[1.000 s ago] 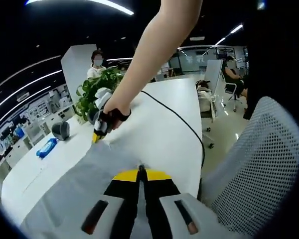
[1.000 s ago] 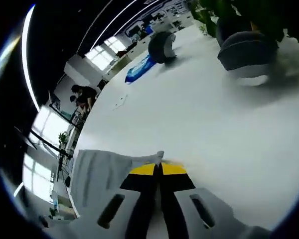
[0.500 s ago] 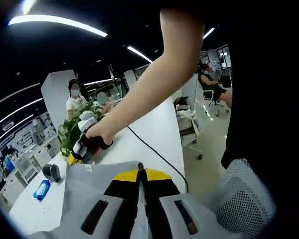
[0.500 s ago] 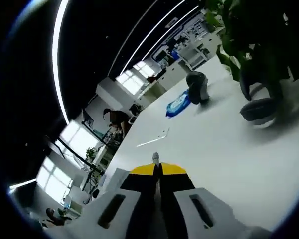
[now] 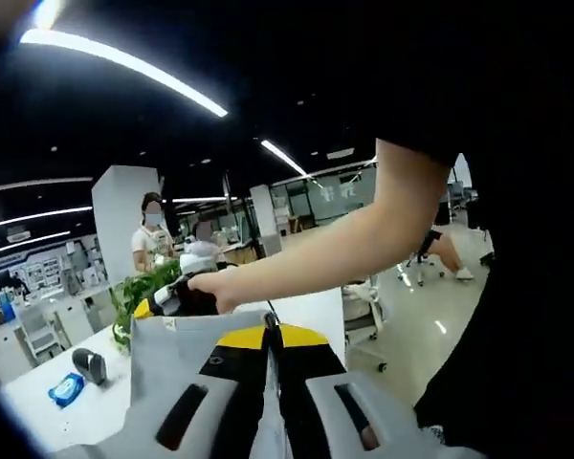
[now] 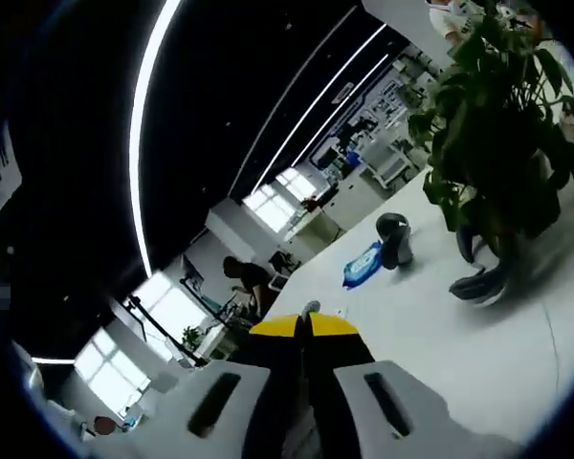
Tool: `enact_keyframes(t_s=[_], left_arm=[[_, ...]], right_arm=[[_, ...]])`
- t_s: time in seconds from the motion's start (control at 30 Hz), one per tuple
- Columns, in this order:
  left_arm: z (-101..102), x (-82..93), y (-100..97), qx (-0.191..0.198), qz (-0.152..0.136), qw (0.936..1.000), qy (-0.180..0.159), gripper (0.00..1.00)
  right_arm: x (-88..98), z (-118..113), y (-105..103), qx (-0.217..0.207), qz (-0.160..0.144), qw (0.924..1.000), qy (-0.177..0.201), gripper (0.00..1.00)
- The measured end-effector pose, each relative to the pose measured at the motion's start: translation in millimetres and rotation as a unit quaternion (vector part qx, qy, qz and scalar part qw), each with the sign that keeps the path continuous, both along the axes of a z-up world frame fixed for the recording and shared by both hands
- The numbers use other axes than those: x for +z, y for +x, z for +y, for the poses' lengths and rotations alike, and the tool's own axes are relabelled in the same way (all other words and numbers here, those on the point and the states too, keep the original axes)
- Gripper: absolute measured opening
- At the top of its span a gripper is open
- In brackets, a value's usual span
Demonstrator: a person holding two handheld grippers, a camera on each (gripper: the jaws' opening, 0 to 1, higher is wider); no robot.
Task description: Fold the towel on the table until its edges align and the towel forms a compact rectangular stack.
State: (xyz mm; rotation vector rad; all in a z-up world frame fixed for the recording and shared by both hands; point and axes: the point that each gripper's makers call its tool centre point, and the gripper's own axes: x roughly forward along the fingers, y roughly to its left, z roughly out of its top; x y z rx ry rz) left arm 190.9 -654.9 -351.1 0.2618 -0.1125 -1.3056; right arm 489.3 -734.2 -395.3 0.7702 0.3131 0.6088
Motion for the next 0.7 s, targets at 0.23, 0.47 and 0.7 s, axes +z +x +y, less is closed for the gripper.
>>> enact_keyframes(t_s=[0.23, 0.47, 0.7], left_arm=[[-18, 33.9, -10.8, -0.032, 0.054, 0.9953, -0.073, 0.03], [-16, 39.5, -7.4, -0.019, 0.045, 0.9959, -0.075, 0.03], [13, 42.6, 6.6, 0.03, 0.06, 0.9936, -0.091, 0.03]], right_arm=[[35.2, -17, -10, -0.006, -0.032, 0.9995, -0.003, 0.0], [42.1, -19, -4, -0.006, -0.032, 0.9992, -0.023, 0.0], [35.8, -2, 5, 0.002, -0.017, 0.9997, -0.018, 0.0]])
